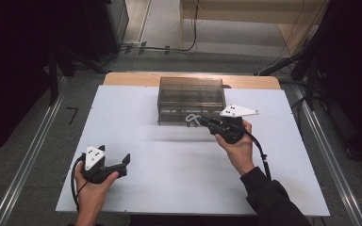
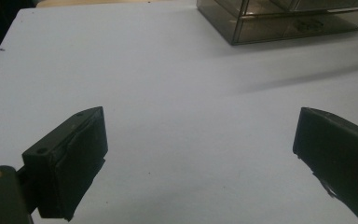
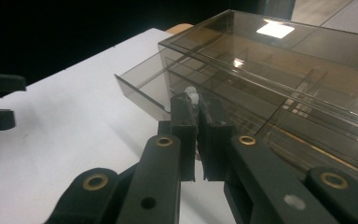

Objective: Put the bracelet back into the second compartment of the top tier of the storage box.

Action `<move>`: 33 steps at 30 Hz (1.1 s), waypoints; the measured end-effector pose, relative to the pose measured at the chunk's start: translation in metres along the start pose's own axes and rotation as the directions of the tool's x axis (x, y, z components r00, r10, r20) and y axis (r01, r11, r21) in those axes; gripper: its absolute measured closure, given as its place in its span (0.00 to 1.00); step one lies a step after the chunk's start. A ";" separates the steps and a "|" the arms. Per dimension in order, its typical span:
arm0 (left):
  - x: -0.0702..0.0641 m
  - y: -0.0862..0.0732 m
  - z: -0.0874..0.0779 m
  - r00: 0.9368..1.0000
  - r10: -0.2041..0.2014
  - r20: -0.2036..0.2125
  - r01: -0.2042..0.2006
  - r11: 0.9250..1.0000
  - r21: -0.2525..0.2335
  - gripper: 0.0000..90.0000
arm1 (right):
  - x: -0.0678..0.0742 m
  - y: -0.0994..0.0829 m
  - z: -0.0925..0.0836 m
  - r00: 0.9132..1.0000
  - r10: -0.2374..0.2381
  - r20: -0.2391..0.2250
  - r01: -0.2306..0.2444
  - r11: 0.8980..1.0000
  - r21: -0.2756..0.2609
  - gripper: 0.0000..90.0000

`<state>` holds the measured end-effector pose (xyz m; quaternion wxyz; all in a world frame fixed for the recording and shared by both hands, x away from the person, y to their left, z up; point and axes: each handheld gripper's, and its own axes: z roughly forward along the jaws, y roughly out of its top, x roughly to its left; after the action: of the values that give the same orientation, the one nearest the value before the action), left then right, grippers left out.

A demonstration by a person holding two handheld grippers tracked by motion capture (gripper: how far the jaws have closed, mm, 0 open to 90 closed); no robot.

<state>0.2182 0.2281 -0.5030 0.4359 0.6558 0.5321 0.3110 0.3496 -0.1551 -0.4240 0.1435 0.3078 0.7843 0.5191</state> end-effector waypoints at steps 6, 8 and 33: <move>0.000 0.000 0.000 1.000 0.000 0.001 0.000 1.000 0.000 0.04 | -0.004 0.001 0.007 1.000 0.003 0.023 -0.003 1.000 0.010 0.93; 0.000 0.000 0.000 1.000 0.000 0.001 0.000 1.000 -0.001 0.04 | -0.005 0.000 0.009 1.000 0.002 0.031 -0.002 1.000 0.019 0.93; 0.000 0.000 0.000 1.000 -0.001 0.000 0.001 1.000 -0.002 0.04 | -0.013 0.001 0.026 0.998 0.025 0.064 -0.028 0.999 0.046 0.93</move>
<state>0.2179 0.2285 -0.5028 0.4367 0.6551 0.5322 0.3114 0.3737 -0.1442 -0.4356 0.1542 0.3379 0.7871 0.4925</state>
